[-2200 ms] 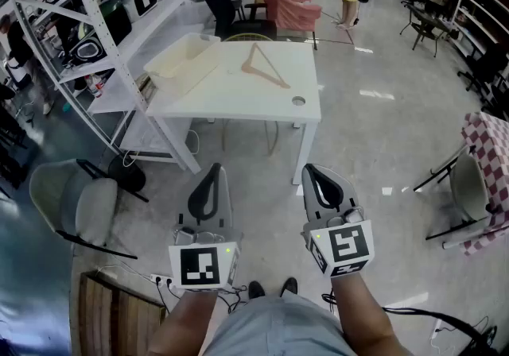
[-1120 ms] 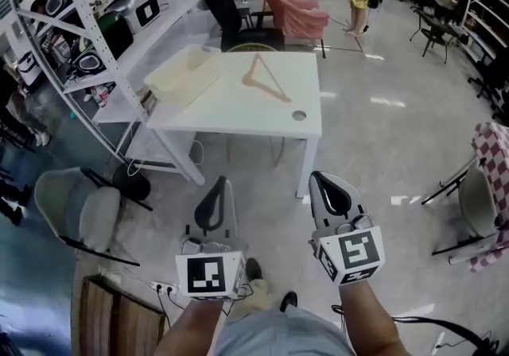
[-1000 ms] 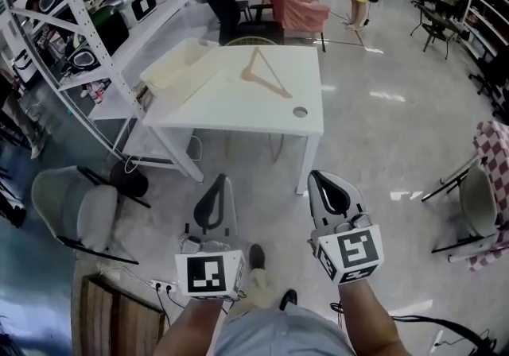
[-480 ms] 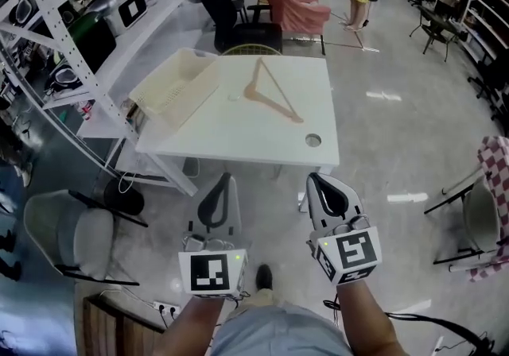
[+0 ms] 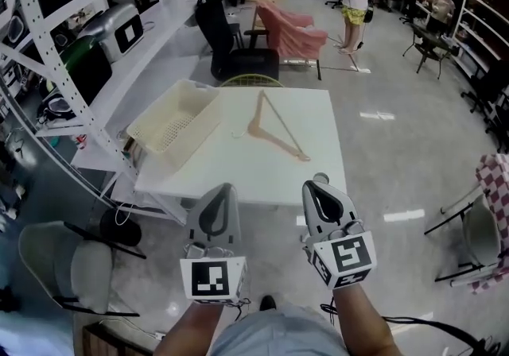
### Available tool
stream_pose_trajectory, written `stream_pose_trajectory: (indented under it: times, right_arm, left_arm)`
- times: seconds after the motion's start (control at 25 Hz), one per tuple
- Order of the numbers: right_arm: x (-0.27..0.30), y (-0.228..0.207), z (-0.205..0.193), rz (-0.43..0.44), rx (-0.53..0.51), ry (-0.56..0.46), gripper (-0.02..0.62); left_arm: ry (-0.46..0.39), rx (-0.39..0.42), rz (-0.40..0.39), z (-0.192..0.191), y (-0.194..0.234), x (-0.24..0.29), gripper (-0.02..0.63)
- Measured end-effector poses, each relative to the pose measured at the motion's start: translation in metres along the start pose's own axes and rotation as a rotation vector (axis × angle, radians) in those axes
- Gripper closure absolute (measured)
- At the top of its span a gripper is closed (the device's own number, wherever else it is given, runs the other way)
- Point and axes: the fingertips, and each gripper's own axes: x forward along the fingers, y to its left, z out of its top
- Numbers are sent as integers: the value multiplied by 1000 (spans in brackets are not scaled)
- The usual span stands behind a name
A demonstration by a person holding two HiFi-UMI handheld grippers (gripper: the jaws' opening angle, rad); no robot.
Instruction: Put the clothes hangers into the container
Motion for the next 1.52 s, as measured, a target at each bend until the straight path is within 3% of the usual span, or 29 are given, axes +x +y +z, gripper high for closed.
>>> stream_pose_trajectory:
  times: [0.48, 0.8, 1.12, 1.52]
  right_arm:
    - [36, -31, -19, -44, 8, 51, 583]
    - [86, -71, -36, -30, 27, 67, 583]
    - [156, -118, -37, 24, 66, 59, 583]
    - [222, -144, -13, 137, 43, 8, 583]
  left_arm:
    - [38, -2, -51, -30, 3, 48, 594]
    - [88, 4, -29, -55, 9, 108, 594]
    - [118, 36, 12, -58, 18, 185, 594]
    - [74, 65, 110, -37, 35, 240, 594]
